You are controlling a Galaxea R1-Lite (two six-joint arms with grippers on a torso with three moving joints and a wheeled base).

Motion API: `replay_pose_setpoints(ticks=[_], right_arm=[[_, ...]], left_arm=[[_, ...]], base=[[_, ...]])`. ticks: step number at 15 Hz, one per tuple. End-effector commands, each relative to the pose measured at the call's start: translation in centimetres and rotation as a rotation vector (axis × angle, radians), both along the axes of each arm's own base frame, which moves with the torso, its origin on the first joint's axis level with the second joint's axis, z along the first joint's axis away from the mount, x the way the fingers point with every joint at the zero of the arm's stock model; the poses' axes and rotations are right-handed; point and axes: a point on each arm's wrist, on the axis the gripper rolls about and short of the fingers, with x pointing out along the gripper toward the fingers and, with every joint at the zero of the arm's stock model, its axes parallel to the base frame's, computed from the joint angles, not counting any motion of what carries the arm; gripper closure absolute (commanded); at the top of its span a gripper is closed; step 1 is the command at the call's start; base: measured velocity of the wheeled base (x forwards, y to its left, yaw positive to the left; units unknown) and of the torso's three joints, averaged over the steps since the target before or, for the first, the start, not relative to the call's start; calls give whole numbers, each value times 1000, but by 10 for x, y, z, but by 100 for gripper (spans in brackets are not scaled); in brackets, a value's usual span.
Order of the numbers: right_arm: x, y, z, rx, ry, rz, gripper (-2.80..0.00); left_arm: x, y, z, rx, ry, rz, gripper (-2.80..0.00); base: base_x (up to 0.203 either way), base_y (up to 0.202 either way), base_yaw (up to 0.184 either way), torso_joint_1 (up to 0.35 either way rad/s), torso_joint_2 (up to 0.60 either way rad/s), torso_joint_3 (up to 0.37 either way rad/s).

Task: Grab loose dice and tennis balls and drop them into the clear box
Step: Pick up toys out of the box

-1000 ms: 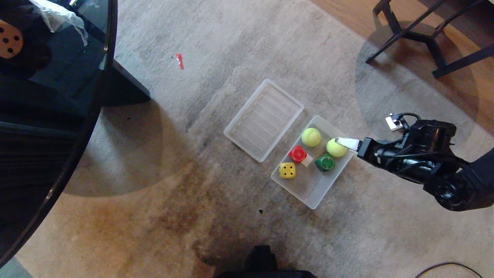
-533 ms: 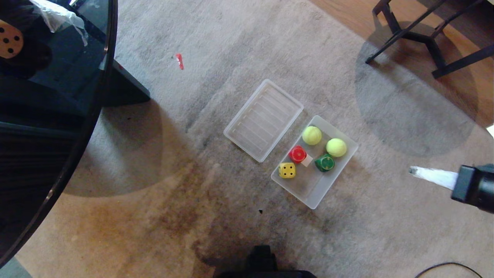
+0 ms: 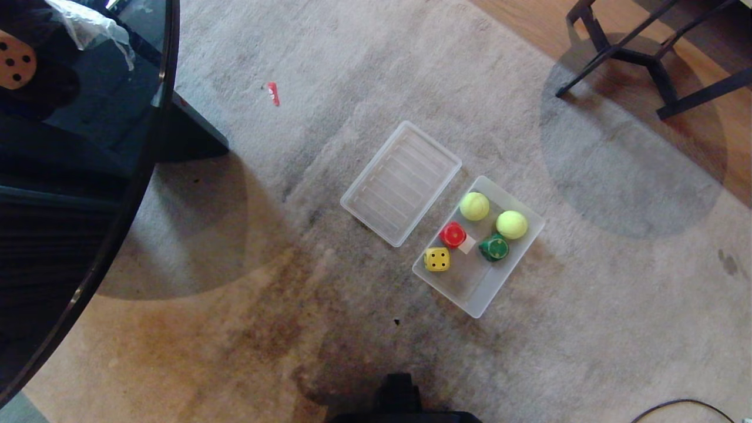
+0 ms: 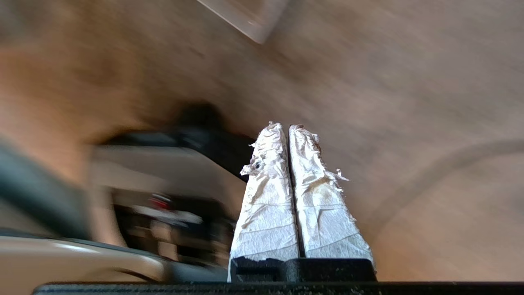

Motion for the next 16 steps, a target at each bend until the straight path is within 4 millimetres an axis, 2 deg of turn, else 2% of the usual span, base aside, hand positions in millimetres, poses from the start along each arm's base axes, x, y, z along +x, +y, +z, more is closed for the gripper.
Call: replay_pose_setpoints(ticks=[1,5,8,11,16], right_arm=[[-20,-1,-18,-59,-53,-58,0],[-24,-2,-53,-164,-129,-42,0],[-33,-3,-59,-170,-243,-49,0],[-26,-4,-59,-171,-398,-111,0],[-23,-6,-67,-196,-388,-190,0]], left_arm=[[0,0,0,0,0,1,0],[0,0,0,0,0,1,0],[0,0,0,0,0,1,0],[0,0,0,0,0,1,0],[0,0,0,0,0,1,0]], base=[[0,0,0,0,0,0],[0,0,0,0,0,0],[0,0,0,0,0,0],[0,0,0,0,0,0],[0,0,0,0,0,0]])
